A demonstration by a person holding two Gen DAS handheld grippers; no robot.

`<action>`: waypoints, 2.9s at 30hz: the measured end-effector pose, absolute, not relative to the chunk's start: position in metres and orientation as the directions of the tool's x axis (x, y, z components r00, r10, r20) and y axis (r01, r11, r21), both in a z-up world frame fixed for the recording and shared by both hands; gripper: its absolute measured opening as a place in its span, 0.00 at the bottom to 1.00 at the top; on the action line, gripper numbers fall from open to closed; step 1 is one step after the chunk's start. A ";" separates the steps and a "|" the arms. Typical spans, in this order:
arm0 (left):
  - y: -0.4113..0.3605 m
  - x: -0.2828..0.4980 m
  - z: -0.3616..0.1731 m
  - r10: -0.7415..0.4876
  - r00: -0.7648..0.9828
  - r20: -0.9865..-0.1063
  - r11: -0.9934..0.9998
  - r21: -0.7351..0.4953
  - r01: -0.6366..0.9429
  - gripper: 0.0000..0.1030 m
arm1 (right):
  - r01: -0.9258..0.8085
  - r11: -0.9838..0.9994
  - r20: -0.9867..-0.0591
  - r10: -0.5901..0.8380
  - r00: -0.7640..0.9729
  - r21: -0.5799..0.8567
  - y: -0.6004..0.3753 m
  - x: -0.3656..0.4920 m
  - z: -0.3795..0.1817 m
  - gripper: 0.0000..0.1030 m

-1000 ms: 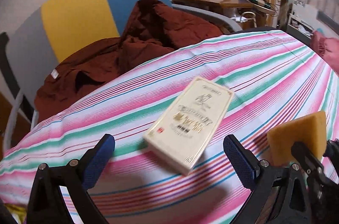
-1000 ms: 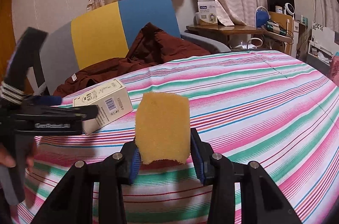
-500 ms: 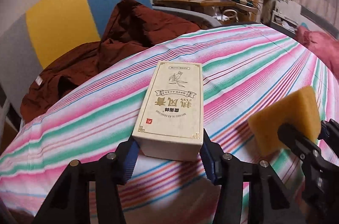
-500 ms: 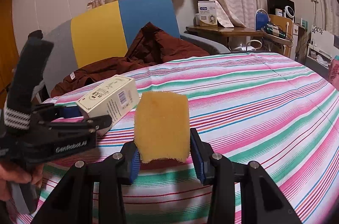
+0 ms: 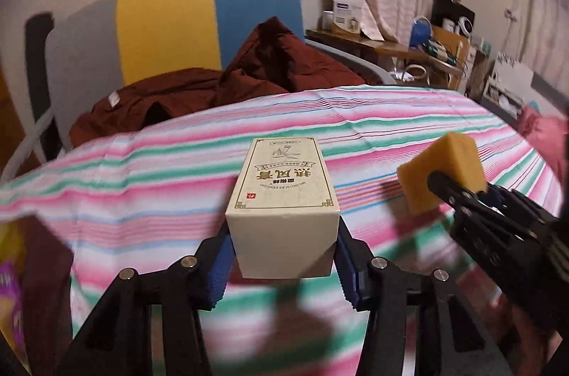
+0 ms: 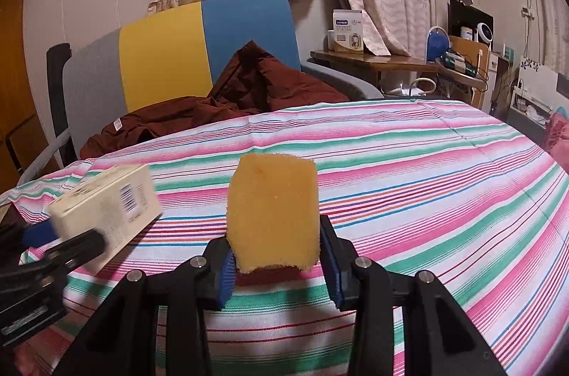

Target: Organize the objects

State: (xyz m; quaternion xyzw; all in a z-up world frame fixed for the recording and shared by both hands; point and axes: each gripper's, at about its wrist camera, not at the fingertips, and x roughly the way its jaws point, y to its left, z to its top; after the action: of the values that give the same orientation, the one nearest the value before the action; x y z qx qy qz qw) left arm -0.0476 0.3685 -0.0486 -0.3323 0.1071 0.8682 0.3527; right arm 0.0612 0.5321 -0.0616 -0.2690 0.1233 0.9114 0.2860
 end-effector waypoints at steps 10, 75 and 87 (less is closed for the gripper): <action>0.280 -0.033 -0.019 0.593 -0.531 -0.605 -0.775 -0.251 -0.580 0.50 | -0.586 -0.809 -0.549 0.475 -0.688 0.035 0.527 0.059 -0.058 0.39; -0.042 -0.001 -0.001 0.134 -0.746 -0.652 -0.978 -0.208 0.005 1.00 | 0.244 -0.956 -0.656 -0.288 -0.698 0.161 0.188 0.023 -0.013 0.51; -0.031 0.009 0.007 0.059 -0.737 -0.673 -0.991 -0.127 0.036 1.00 | 0.277 -0.938 -0.710 -0.341 -0.616 0.211 0.175 -0.001 -0.026 0.37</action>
State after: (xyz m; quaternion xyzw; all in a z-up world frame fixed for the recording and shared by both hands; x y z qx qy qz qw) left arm 0.0089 -0.0308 0.0069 -0.3624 -0.0658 0.9297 0.0061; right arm -0.0014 0.1752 -0.0261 -0.4032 0.0400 0.8979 -0.1720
